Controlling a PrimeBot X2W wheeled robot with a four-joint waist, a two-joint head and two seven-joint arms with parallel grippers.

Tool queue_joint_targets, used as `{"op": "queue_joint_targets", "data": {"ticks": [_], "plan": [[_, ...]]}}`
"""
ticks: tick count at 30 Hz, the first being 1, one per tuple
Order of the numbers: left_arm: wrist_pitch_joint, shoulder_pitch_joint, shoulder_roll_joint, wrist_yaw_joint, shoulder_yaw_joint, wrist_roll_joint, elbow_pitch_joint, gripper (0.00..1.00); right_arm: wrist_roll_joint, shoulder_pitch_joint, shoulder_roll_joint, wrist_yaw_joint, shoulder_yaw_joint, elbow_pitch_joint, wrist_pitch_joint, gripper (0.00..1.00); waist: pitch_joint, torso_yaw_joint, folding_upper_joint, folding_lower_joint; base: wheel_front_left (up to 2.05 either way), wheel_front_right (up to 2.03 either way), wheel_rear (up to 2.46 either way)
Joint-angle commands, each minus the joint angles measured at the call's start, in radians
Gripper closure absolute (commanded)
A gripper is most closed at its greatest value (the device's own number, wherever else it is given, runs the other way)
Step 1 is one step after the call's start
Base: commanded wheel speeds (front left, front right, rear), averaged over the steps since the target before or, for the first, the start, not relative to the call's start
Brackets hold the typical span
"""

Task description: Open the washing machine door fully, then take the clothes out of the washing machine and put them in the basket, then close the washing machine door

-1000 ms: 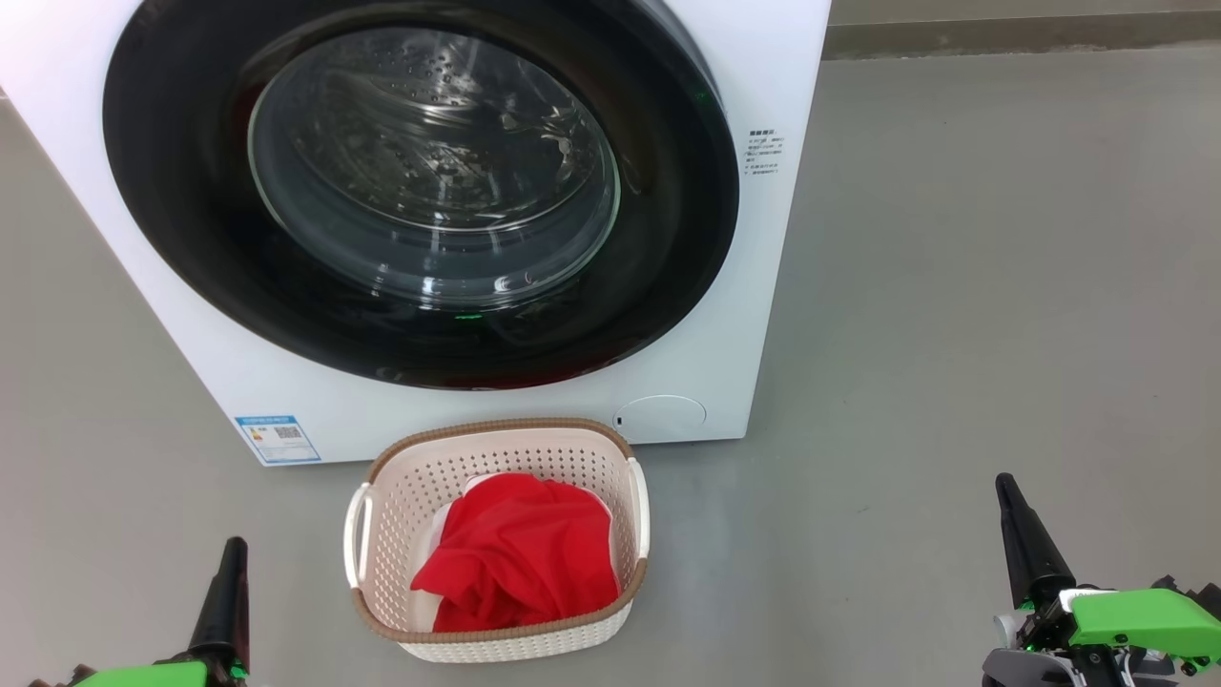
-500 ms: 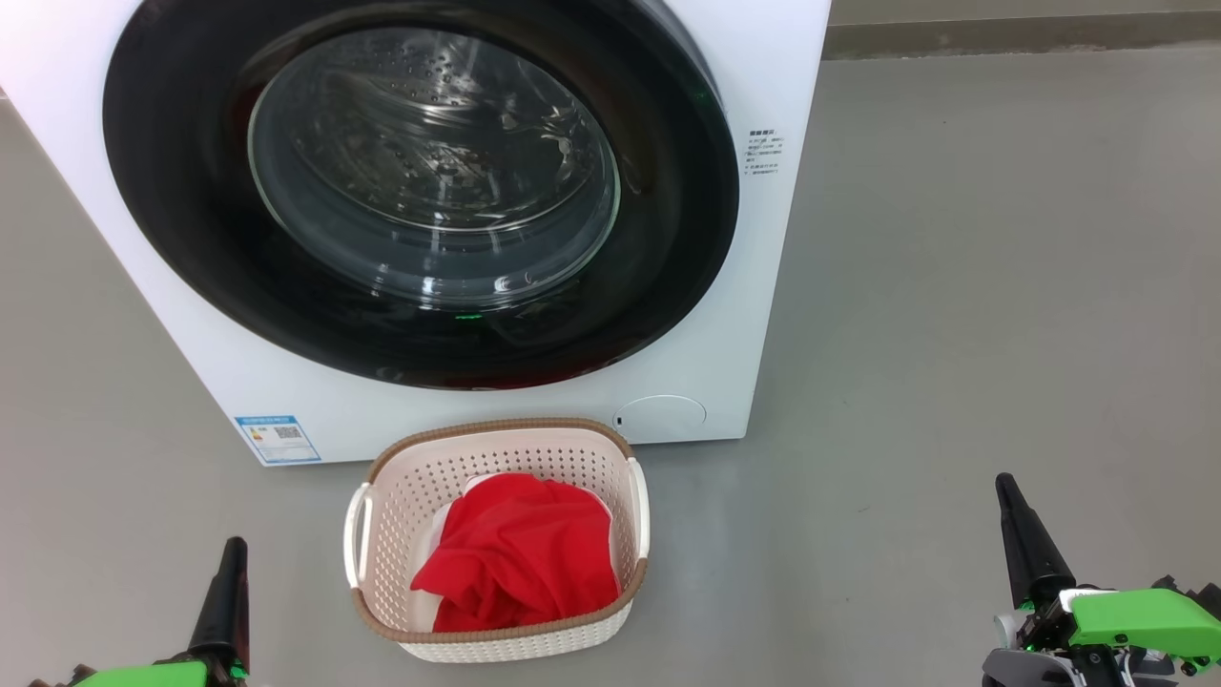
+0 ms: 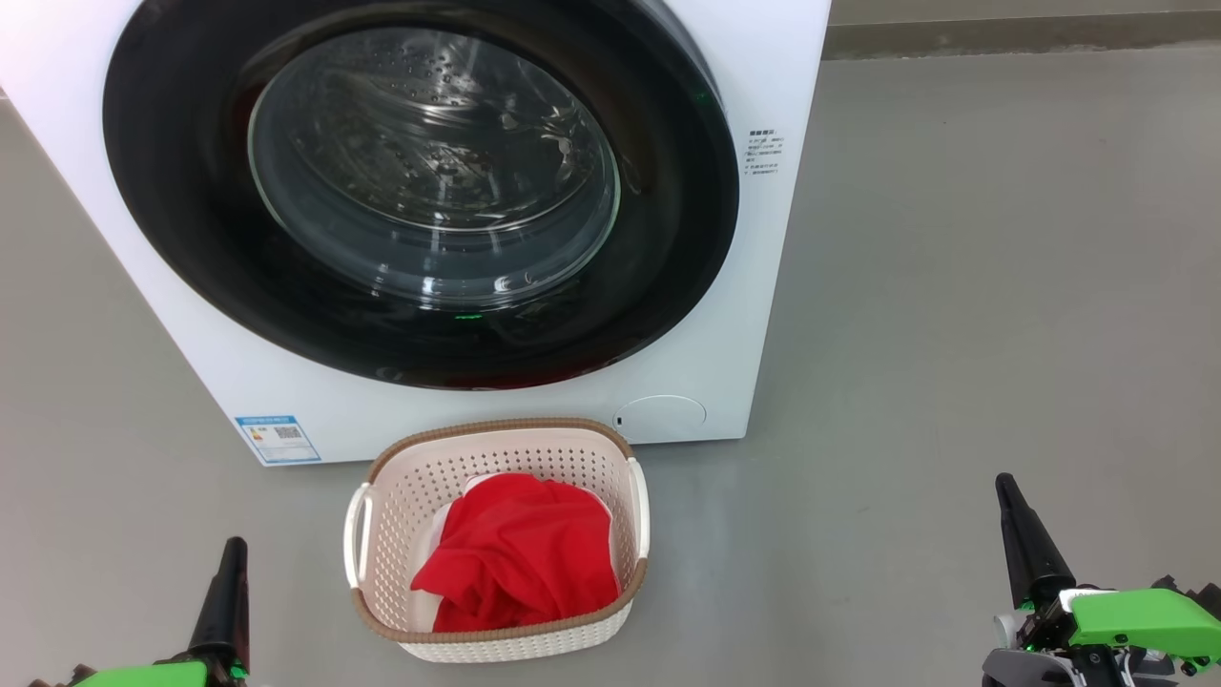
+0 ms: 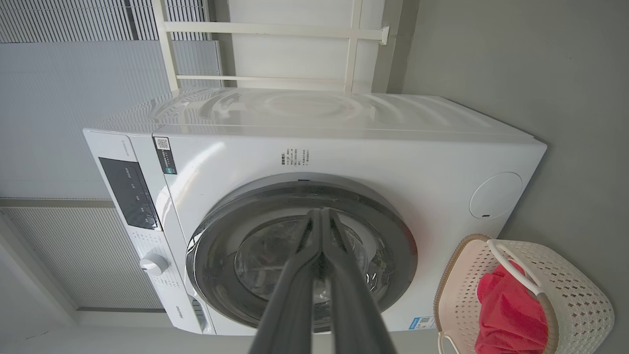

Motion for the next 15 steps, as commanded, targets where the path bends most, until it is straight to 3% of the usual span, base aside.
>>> {"op": "queue_joint_targets", "data": {"ticks": [1, 15], "plan": [[0.001, -0.038, 0.015, -0.011, 0.033, -0.003, -0.019, 1.0, 0.011, -0.011, -0.003, 0.002, 0.023, -0.031, 0.008, 1.0, 0.0, 0.0, 0.0, 0.0, 0.0, 0.0, 0.0], [0.001, -0.038, 0.015, -0.011, 0.033, -0.003, -0.019, 1.0, 0.011, -0.011, -0.003, 0.002, 0.023, -0.031, 0.008, 1.0, 0.0, 0.0, 0.0, 0.0, 0.0, 0.0, 0.0]]}}
